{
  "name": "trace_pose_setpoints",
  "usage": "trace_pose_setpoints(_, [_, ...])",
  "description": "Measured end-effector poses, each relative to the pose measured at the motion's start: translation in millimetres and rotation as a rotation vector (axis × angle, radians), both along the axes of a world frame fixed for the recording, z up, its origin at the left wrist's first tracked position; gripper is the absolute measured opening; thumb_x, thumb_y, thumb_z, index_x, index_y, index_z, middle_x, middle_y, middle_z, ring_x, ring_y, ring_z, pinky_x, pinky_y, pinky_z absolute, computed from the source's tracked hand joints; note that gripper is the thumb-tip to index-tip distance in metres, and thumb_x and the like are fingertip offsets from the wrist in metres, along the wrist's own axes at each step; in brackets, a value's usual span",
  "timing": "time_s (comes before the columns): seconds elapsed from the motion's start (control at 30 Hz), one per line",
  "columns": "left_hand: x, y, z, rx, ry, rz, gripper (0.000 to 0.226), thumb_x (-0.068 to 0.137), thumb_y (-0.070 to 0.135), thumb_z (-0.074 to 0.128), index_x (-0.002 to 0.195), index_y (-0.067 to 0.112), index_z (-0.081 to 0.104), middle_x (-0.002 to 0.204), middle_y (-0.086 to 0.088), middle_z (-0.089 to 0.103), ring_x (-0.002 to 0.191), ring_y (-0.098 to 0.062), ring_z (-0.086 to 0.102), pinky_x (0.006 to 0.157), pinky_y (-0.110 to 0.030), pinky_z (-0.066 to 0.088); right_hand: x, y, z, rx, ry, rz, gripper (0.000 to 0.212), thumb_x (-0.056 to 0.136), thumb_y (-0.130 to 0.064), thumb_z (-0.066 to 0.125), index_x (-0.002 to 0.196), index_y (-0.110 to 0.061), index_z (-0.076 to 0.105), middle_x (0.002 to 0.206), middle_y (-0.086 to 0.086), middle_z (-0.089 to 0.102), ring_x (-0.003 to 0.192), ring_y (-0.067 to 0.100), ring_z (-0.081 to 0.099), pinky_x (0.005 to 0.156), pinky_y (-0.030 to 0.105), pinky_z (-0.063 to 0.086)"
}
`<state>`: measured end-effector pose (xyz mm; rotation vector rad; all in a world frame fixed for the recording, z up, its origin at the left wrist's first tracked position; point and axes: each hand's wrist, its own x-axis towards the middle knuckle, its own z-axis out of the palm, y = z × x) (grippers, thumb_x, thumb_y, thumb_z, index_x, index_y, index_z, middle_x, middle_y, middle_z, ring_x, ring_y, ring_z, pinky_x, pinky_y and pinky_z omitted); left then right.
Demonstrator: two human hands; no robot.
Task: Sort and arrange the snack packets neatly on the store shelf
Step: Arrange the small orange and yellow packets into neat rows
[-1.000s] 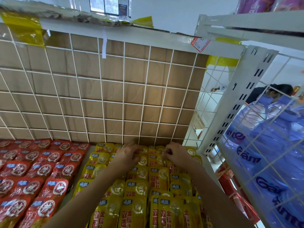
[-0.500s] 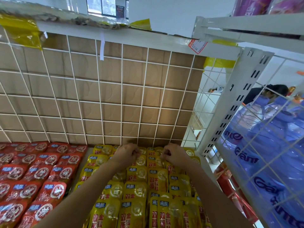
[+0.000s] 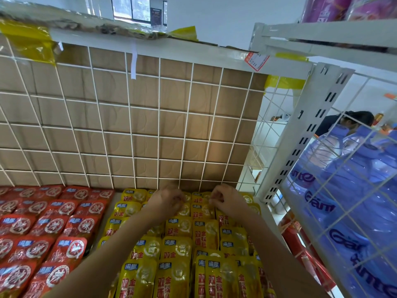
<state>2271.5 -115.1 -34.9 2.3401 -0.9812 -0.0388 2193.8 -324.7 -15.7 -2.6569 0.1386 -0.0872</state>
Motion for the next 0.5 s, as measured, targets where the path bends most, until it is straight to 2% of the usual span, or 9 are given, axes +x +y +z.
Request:
trace_pose_setpoints(0.07, [-6,7,3,0.031,0.016,-0.077,0.010,0.085,0.020,0.064,0.093,0.022,0.070,0.093,0.011,0.055,0.088,-0.003,0.050,0.079,-0.023,0.042,-6,3,3,-0.016,-0.072,-0.011,0.007,0.086,-0.028,0.062,0.088,-0.021,0.061,0.090,-0.008,0.056,0.086,0.007,0.051,0.075,0.022,0.044])
trace_pose_setpoints(0.13, [-14,12,7,0.044,0.039,-0.142,0.011,0.086,0.021,0.064,0.095,0.023,0.071,0.092,0.011,0.054,0.088,-0.004,0.051,0.079,-0.023,0.041,-13,6,5,-0.068,-0.057,0.026,0.011,0.087,-0.031,0.061,0.090,-0.020,0.063,0.089,-0.009,0.055,0.085,0.006,0.050,0.076,0.022,0.043])
trace_pose_setpoints(0.27, [-25,15,12,0.114,0.010,-0.116,0.022,0.090,0.025,0.059,0.110,0.022,0.067,0.119,-0.002,0.054,0.114,-0.016,0.048,0.094,-0.027,0.030,-24,13,6,-0.204,0.045,0.102,0.027,0.085,-0.043,0.060,0.091,-0.018,0.066,0.093,-0.003,0.059,0.084,0.007,0.048,0.076,0.021,0.038])
trace_pose_setpoints(0.33, [-25,14,11,0.154,0.018,-0.110,0.024,0.091,0.026,0.057,0.114,0.025,0.065,0.124,-0.003,0.053,0.120,-0.019,0.046,0.100,-0.030,0.030,-29,14,8,-0.246,0.061,0.111,0.029,0.084,-0.046,0.061,0.090,-0.017,0.066,0.087,-0.005,0.053,0.083,0.006,0.044,0.074,0.021,0.033])
trace_pose_setpoints(0.5, [-27,16,9,0.188,0.040,-0.110,0.025,0.092,0.024,0.055,0.116,0.028,0.062,0.131,-0.001,0.051,0.133,-0.015,0.034,0.107,-0.032,0.026,-35,17,8,-0.191,0.107,0.102,0.016,0.085,-0.039,0.062,0.083,-0.024,0.057,0.089,-0.008,0.049,0.086,0.007,0.044,0.072,0.022,0.031])
